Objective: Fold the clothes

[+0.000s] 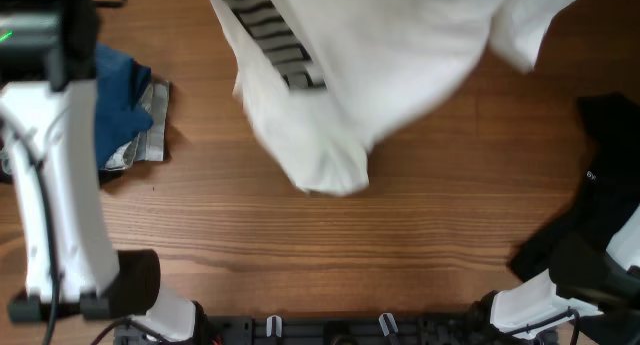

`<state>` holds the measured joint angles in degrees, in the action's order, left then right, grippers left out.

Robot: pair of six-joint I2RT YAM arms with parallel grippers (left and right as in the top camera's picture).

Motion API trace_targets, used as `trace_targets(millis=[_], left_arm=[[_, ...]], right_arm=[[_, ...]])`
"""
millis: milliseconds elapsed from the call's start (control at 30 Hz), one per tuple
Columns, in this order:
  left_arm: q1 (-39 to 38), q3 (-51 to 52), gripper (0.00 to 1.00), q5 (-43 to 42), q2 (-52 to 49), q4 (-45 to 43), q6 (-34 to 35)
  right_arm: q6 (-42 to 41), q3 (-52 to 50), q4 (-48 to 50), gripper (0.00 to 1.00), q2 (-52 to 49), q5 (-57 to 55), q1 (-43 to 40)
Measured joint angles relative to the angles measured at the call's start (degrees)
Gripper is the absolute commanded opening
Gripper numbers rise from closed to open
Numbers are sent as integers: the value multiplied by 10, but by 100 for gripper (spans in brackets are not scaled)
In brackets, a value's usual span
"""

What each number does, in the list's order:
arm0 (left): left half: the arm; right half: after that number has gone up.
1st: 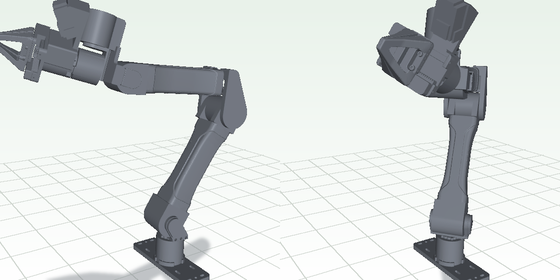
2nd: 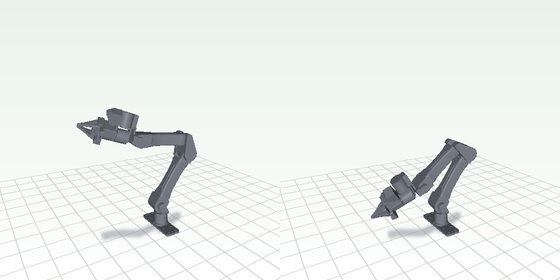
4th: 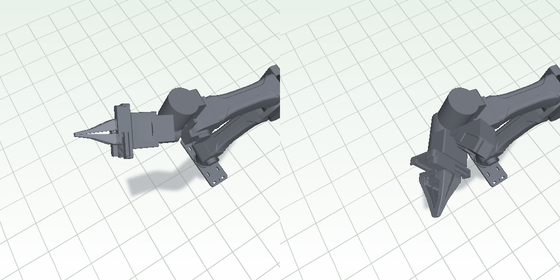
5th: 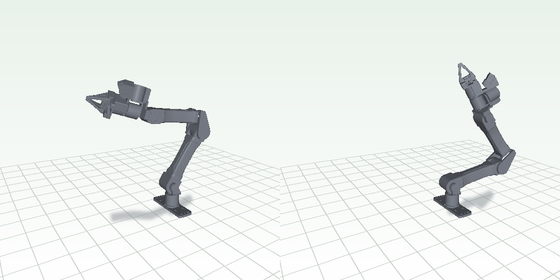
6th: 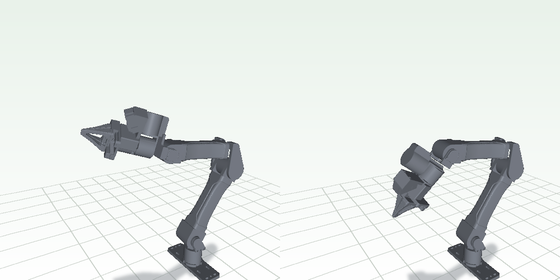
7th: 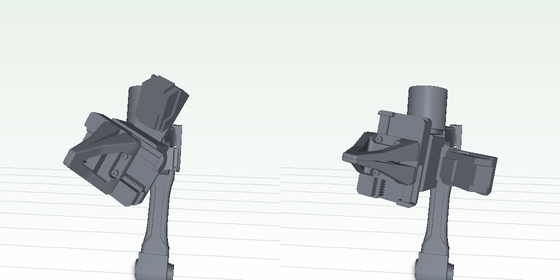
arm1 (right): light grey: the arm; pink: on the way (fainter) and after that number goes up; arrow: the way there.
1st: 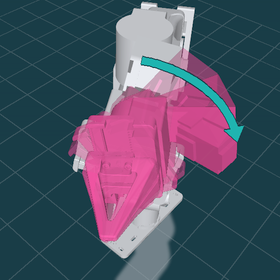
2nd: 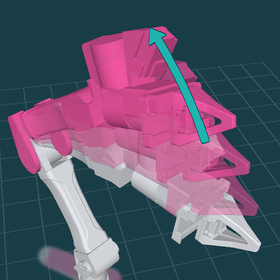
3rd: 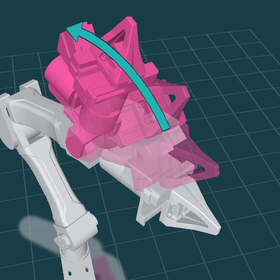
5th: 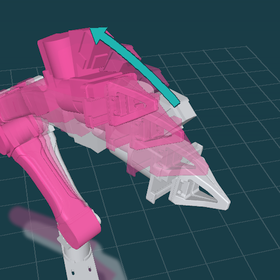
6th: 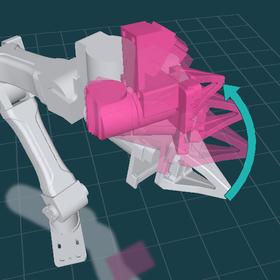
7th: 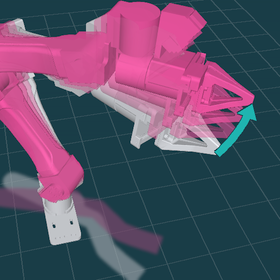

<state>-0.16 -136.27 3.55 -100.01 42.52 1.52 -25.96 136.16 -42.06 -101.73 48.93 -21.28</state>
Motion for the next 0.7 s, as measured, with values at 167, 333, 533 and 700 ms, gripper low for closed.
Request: trace_targets(millis=[167,333,533,700], left_arm=[[0,-77,4,5,72,127,-4],[0,-89,4,13,95,343,4],[0,-38,4,26,4,493,39],[0,-23,4,41,-38,490,50]], right_arm=[[33,5,-143,4,12,7,-12],[112,5,-312,4,11,-64,-2],[193,-43,-394,4,-2,-148,33],[209,-68,-392,4,-30,-184,56]])
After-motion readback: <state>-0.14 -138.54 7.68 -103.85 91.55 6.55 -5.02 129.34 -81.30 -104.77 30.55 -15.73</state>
